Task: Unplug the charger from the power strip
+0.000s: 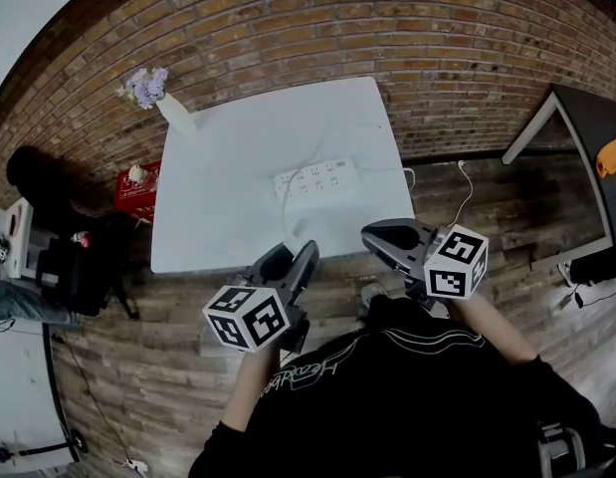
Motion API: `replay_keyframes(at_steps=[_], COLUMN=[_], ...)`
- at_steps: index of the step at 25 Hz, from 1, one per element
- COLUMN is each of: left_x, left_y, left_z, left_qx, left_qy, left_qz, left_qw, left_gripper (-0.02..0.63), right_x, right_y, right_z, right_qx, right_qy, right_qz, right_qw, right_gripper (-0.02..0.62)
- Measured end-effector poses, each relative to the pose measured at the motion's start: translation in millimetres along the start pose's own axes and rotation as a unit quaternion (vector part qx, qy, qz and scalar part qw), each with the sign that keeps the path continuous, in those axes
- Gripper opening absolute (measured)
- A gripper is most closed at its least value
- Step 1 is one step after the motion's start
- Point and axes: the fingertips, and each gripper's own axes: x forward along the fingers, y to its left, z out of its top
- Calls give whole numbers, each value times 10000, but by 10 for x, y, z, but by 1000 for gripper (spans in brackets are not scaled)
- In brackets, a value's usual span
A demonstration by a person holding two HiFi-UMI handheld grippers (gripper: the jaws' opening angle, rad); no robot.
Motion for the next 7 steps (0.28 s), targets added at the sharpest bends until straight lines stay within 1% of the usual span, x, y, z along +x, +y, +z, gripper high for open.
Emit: replay_keyframes(at_steps=[7], left_x=[-46], left_y=[43], left_z=[7], left_qx=[-20], left_qy=[-44], left_qz=[-17], left_qw=[10000], left_gripper=[135], right_x=[33], right_y=[-1], right_z=[-39], right_qx=[23], right_qy=[-4], right_qz=[-15], right_qw=[10000], right_gripper=[-3])
